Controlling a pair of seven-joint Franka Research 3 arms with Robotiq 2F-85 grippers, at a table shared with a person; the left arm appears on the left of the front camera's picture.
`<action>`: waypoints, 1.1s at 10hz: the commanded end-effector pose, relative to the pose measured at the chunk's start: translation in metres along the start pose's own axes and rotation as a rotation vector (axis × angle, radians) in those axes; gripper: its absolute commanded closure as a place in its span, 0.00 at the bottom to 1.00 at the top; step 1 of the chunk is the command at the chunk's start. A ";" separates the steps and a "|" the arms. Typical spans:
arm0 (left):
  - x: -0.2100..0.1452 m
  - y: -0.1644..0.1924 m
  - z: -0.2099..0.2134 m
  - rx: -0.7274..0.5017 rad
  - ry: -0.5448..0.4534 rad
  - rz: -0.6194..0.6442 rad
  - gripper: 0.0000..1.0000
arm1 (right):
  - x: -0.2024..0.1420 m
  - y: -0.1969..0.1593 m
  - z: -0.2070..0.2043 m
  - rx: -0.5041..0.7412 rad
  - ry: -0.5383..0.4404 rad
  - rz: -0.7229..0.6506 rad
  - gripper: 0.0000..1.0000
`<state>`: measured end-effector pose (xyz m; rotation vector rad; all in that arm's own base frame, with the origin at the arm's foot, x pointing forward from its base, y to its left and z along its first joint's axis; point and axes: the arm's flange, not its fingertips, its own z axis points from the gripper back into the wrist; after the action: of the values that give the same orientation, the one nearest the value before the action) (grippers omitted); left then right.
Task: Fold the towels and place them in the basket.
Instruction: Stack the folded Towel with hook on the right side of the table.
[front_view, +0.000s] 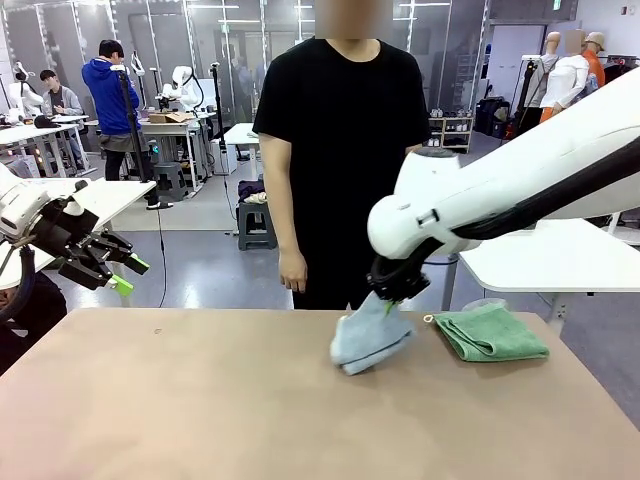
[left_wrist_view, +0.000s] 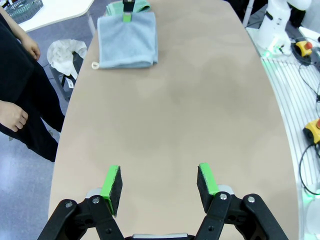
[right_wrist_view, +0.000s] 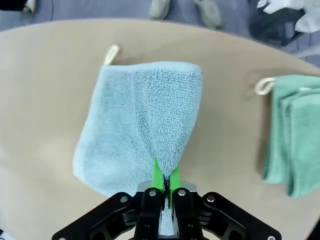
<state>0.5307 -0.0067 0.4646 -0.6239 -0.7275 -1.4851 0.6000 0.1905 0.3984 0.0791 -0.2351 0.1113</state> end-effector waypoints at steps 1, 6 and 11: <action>0.000 0.000 0.000 0.003 0.002 -0.002 0.24 | -0.006 -0.027 0.017 -0.057 -0.021 0.069 0.95; 0.000 0.000 0.000 0.003 0.002 -0.002 0.24 | 0.015 -0.100 0.053 -0.100 -0.025 0.153 0.95; 0.000 0.000 0.000 0.003 0.002 -0.002 0.24 | 0.028 -0.136 0.077 -0.091 0.001 0.173 0.95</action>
<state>0.5307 -0.0067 0.4646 -0.6239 -0.7275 -1.4850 0.6225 0.0574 0.4648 -0.0482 -0.2603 0.2457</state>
